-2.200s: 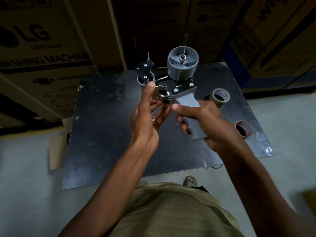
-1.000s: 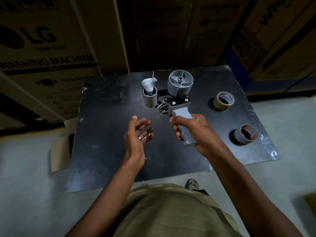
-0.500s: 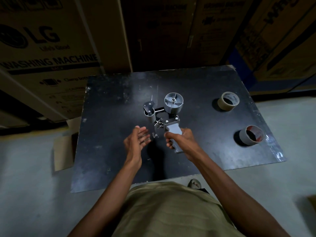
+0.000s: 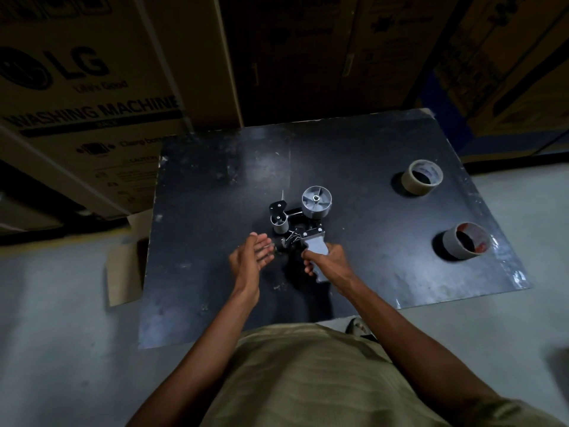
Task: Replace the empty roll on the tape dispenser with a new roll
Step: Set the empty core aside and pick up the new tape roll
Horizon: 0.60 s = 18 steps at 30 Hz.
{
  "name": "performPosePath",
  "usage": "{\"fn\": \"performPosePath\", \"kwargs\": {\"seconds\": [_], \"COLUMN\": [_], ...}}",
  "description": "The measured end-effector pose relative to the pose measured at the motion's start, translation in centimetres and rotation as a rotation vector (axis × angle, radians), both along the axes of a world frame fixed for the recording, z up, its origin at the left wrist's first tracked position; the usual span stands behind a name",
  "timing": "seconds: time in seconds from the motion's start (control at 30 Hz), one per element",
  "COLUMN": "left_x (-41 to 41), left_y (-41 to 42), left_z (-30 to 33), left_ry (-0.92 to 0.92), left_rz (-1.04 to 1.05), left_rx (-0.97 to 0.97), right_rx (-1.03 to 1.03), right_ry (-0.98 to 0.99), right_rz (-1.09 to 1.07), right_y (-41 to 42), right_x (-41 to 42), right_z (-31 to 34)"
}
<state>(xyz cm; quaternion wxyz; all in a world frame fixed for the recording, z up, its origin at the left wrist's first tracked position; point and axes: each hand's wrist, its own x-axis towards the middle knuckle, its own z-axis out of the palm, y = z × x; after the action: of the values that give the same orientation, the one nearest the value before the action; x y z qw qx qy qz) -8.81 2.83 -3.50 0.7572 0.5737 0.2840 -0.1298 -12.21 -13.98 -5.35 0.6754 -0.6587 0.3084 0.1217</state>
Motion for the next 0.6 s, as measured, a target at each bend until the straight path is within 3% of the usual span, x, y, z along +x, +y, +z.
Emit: {"fn": "performPosePath", "kwargs": {"seconds": [0.33,0.6], "left_x": [0.3,-0.1], "left_y": [-1.0,-2.4], "left_z": [-0.2,0.7], "left_ry": [0.001,-0.035], "left_rz": [-0.033,-0.044], "left_rx": [-0.009,-0.024], "right_rx": [0.001,0.133], "right_ry": [0.028,0.001], "right_rz": [-0.009,0.056], "right_y": [-0.3,-1.6], "right_x": [-0.2,-0.9], "right_z": [-1.6,-1.4]}}
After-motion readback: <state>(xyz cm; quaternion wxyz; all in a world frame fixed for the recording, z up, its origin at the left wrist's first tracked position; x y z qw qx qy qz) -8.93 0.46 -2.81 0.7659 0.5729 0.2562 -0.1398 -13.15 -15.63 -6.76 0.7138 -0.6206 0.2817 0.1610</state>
